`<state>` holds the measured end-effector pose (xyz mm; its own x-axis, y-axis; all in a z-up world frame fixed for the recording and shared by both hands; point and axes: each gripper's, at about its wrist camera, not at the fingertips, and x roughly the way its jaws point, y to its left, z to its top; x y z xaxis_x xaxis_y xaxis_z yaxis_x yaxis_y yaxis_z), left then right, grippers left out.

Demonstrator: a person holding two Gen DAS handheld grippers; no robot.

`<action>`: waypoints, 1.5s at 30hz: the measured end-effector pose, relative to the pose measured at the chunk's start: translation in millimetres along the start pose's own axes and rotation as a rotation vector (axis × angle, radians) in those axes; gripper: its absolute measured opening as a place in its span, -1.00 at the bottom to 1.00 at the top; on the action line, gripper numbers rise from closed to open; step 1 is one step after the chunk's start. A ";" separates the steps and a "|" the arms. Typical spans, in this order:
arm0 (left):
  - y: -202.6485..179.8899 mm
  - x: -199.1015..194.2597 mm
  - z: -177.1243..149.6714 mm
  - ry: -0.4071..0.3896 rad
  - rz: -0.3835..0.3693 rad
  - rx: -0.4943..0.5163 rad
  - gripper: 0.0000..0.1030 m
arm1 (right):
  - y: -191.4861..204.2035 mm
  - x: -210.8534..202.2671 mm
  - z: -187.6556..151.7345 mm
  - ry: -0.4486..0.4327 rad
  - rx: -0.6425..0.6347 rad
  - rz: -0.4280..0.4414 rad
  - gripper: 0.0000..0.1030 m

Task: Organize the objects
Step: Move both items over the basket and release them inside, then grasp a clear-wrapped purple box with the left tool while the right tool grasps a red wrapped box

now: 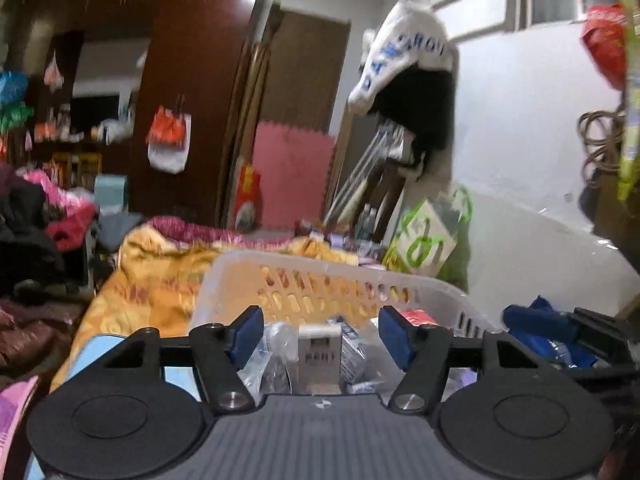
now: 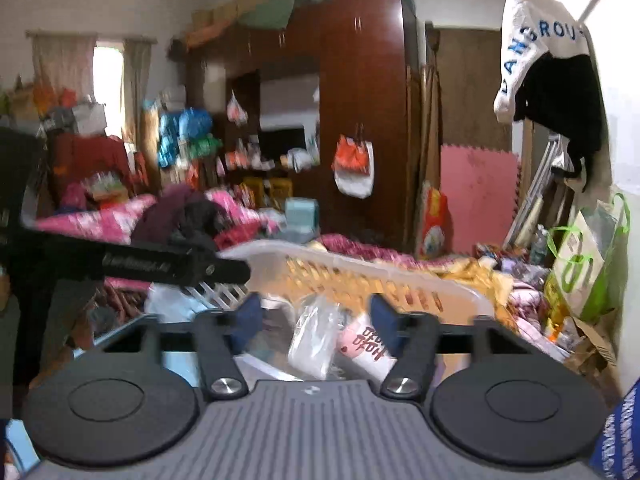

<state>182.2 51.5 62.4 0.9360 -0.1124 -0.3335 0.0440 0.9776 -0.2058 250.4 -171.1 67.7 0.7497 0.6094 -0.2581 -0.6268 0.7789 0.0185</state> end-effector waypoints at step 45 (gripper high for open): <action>22.8 -27.2 -104.6 0.047 -0.057 0.036 -0.19 | 14.0 25.7 -100.4 0.271 0.021 0.062 0.25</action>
<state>121.3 58.2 -29.4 0.9143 -0.1753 -0.3651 0.1099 0.9750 -0.1930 239.6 -159.4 -35.6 0.6241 0.5964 -0.5048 -0.6630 0.7461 0.0618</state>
